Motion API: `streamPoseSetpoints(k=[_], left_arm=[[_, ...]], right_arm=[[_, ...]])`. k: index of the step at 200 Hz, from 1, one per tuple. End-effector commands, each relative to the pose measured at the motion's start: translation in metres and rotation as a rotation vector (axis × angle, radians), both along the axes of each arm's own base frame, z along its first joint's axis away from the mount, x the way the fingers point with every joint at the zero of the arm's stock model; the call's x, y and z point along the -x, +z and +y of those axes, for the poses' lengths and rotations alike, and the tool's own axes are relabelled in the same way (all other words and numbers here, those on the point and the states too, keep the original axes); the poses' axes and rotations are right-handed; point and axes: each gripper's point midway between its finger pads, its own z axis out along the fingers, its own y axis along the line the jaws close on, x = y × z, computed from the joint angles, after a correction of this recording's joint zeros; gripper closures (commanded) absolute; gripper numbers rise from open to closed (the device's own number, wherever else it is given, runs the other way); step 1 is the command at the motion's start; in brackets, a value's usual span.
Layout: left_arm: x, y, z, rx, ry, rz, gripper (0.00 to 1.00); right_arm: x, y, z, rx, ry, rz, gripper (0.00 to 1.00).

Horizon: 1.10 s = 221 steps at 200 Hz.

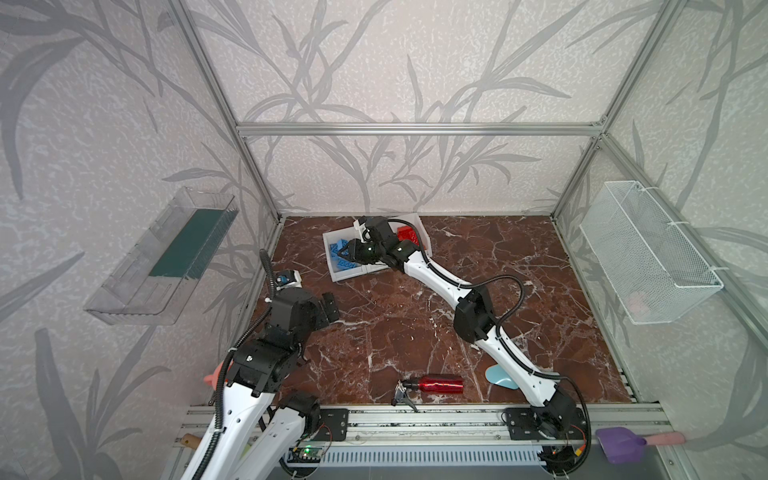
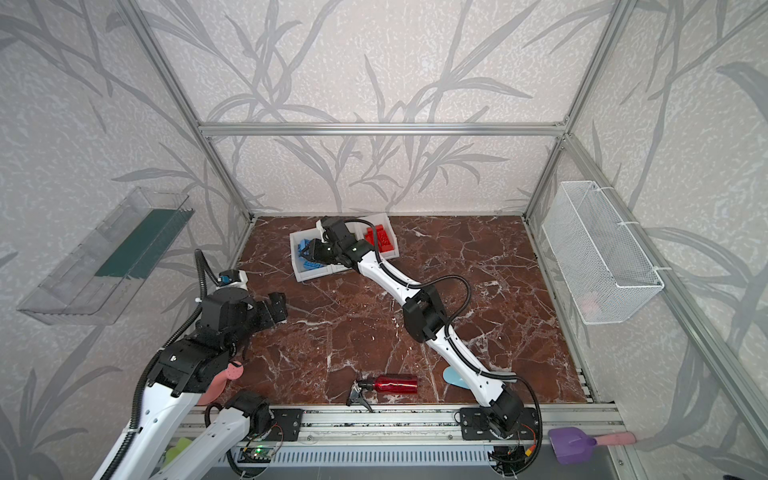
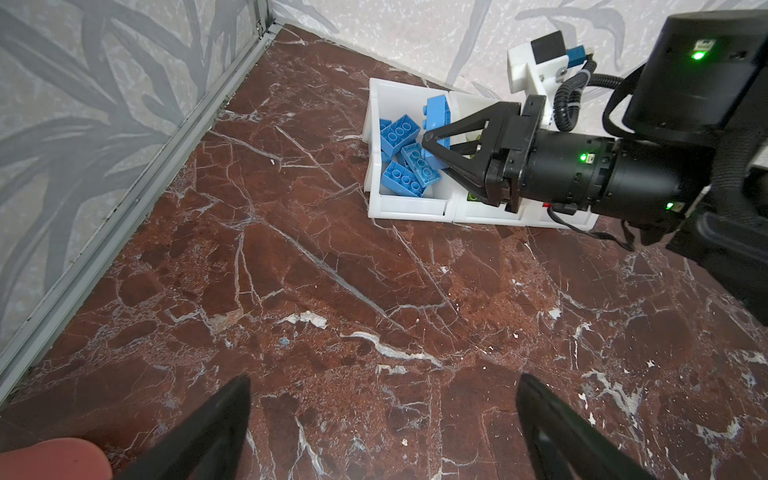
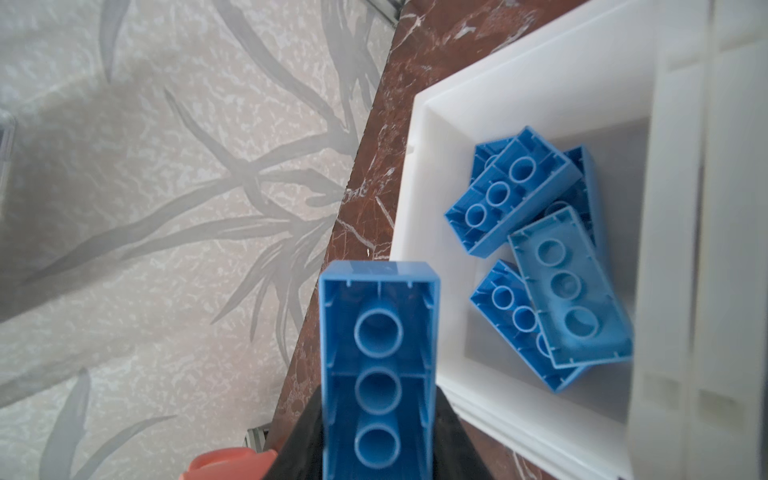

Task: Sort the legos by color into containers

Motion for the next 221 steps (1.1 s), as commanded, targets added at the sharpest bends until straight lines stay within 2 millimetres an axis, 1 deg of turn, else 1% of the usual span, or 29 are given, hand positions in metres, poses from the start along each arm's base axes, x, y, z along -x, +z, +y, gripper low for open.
streamPoseSetpoints(k=[1,27,34,46,69,95,114,119,130,140,151,175,183,186,188,194,197,201,206,211,212,213,214,215,217,218,219,220,221], left_arm=[[0.002,-0.006,-0.001,-0.002,-0.007,0.017,0.01],[0.002,-0.006,-0.002,-0.001,-0.011,0.018,0.01],[0.002,-0.007,-0.002,-0.002,-0.010,0.019,0.01],[0.001,-0.007,-0.002,-0.001,-0.011,0.018,0.01],[0.001,-0.006,-0.001,-0.006,-0.006,0.017,0.01],[0.001,-0.006,0.002,-0.015,0.007,0.017,0.01],[0.000,-0.006,0.005,-0.027,0.020,0.016,0.01],[0.000,-0.006,0.005,-0.030,0.023,0.014,0.01],[-0.002,-0.007,0.007,-0.040,0.031,0.018,0.01],[-0.004,-0.008,0.008,-0.050,0.037,0.023,0.01],[-0.007,-0.010,0.011,-0.071,0.047,0.039,0.01],[-0.012,-0.011,0.020,-0.127,0.088,0.063,0.01],[-0.015,-0.009,0.024,-0.145,0.107,0.064,0.01],[-0.016,-0.008,0.025,-0.150,0.114,0.059,0.01],[-0.017,-0.007,0.026,-0.155,0.116,0.059,0.01],[-0.019,-0.006,0.028,-0.169,0.128,0.058,0.01],[-0.020,-0.006,0.029,-0.175,0.133,0.056,0.01],[-0.023,-0.005,0.031,-0.185,0.142,0.056,0.01],[-0.026,-0.005,0.032,-0.198,0.146,0.050,0.01],[-0.029,-0.006,0.033,-0.211,0.150,0.045,0.01],[-0.030,-0.006,0.033,-0.214,0.151,0.044,0.01],[-0.031,-0.006,0.033,-0.216,0.152,0.044,0.01],[-0.031,-0.007,0.034,-0.219,0.154,0.043,0.01],[-0.032,-0.007,0.034,-0.223,0.155,0.042,0.01],[-0.034,-0.008,0.035,-0.229,0.158,0.041,0.01],[-0.034,-0.008,0.035,-0.231,0.160,0.039,0.01],[-0.035,-0.009,0.036,-0.236,0.163,0.040,0.01],[-0.035,-0.009,0.036,-0.239,0.166,0.039,0.01],[-0.036,-0.009,0.037,-0.242,0.168,0.038,0.01]], right_arm=[[-0.023,0.013,-0.004,-0.101,-0.053,0.004,0.67],[-0.032,0.015,-0.009,-0.118,-0.058,-0.006,0.35],[-0.033,0.015,-0.011,-0.115,-0.058,-0.010,0.30],[-0.033,0.020,-0.012,-0.116,-0.054,-0.021,0.24],[-0.031,0.029,-0.014,-0.124,-0.034,-0.033,0.19],[-0.021,0.052,-0.014,-0.142,0.012,-0.060,0.19],[-0.011,0.080,-0.018,-0.145,0.049,-0.104,0.18],[-0.009,0.082,-0.020,-0.137,0.056,-0.113,0.18],[0.000,0.104,-0.026,-0.132,0.078,-0.158,0.17],[0.008,0.115,-0.033,-0.109,0.096,-0.188,0.17],[0.019,0.133,-0.043,-0.089,0.115,-0.234,0.15],[0.040,0.160,-0.072,-0.021,0.143,-0.331,0.11],[0.046,0.158,-0.085,0.014,0.142,-0.345,0.09],[0.048,0.165,-0.091,0.018,0.135,-0.364,0.09],[0.049,0.163,-0.095,0.029,0.131,-0.367,0.08],[0.052,0.160,-0.108,0.062,0.112,-0.379,0.00],[0.053,0.159,-0.115,0.075,0.100,-0.390,0.01],[0.055,0.166,-0.125,0.084,0.082,-0.414,0.01],[0.056,0.157,-0.137,0.115,0.065,-0.417,0.01],[0.059,0.162,-0.151,0.131,0.039,-0.440,0.01],[0.059,0.159,-0.153,0.138,0.036,-0.439,0.01],[0.058,0.150,-0.155,0.152,0.034,-0.429,0.01],[0.058,0.153,-0.158,0.152,0.028,-0.438,0.01],[0.060,0.165,-0.161,0.141,0.018,-0.460,0.01],[0.061,0.160,-0.166,0.155,0.012,-0.457,0.01],[0.061,0.151,-0.168,0.169,0.011,-0.446,0.01],[0.061,0.150,-0.171,0.174,0.005,-0.448,0.01],[0.062,0.162,-0.175,0.165,-0.007,-0.469,0.01],[0.062,0.158,-0.177,0.173,-0.010,-0.467,0.01]])
